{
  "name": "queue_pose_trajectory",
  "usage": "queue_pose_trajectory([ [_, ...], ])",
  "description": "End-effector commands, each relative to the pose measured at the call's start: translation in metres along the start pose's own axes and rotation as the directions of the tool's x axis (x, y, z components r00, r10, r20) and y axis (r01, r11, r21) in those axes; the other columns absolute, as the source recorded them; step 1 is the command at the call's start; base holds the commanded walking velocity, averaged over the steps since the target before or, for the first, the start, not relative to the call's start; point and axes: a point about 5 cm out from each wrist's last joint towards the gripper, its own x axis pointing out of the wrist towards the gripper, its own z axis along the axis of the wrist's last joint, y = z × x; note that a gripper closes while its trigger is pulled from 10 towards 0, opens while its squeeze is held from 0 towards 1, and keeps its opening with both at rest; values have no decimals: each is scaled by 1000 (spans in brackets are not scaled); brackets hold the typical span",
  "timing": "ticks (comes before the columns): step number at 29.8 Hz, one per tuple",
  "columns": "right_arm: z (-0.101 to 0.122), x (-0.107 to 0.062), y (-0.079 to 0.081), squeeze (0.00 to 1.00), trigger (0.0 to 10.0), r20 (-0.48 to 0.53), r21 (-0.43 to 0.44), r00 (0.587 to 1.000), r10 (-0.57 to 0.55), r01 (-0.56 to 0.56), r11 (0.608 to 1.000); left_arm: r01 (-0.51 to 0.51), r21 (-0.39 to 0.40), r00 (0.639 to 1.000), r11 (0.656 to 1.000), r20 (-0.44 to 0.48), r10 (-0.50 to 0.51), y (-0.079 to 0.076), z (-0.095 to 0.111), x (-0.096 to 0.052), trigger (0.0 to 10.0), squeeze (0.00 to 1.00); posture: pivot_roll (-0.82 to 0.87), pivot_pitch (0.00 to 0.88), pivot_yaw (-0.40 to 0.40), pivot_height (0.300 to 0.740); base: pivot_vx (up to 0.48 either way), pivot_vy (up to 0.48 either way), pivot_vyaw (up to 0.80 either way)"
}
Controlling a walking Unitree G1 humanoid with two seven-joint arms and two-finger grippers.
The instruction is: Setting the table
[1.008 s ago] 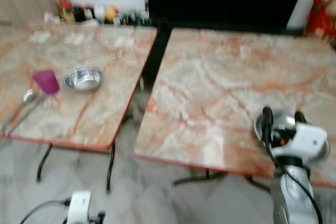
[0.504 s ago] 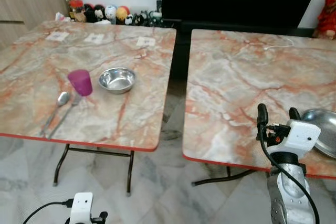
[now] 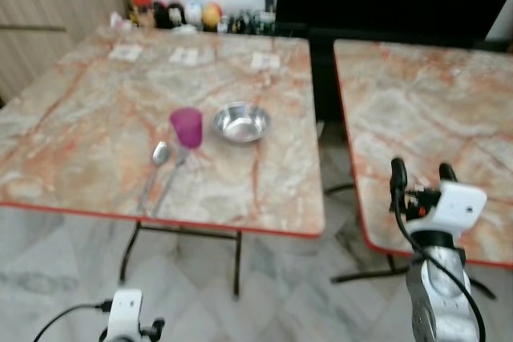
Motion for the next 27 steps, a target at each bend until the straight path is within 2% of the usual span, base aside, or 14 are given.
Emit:
queue_pose_trajectory([
  [1, 1, 0, 0, 0, 10000, 4, 3, 1000, -5, 5, 1000, -11, -12, 1000, 1000, -2, 11, 3, 0, 0, 10000, 0, 84, 29, -30, 740, 0, 480, 0],
  [12, 0, 1, 0, 0, 10000, -1, 1, 1000, 2, -2, 1000, -9, -14, 1000, 1000, 10, 10, 2, 2, 0, 10000, 0, 85, 29, -34, 740, 0, 461, 0],
  [27, -1, 2, 0, 0, 10000, -6, 1, 1000, 4, -4, 1000, 2, -16, 999, 1000, 33, -1, 0, 5, 1, 10000, 0, 86, 26, -37, 740, 0, 0, 0],
])
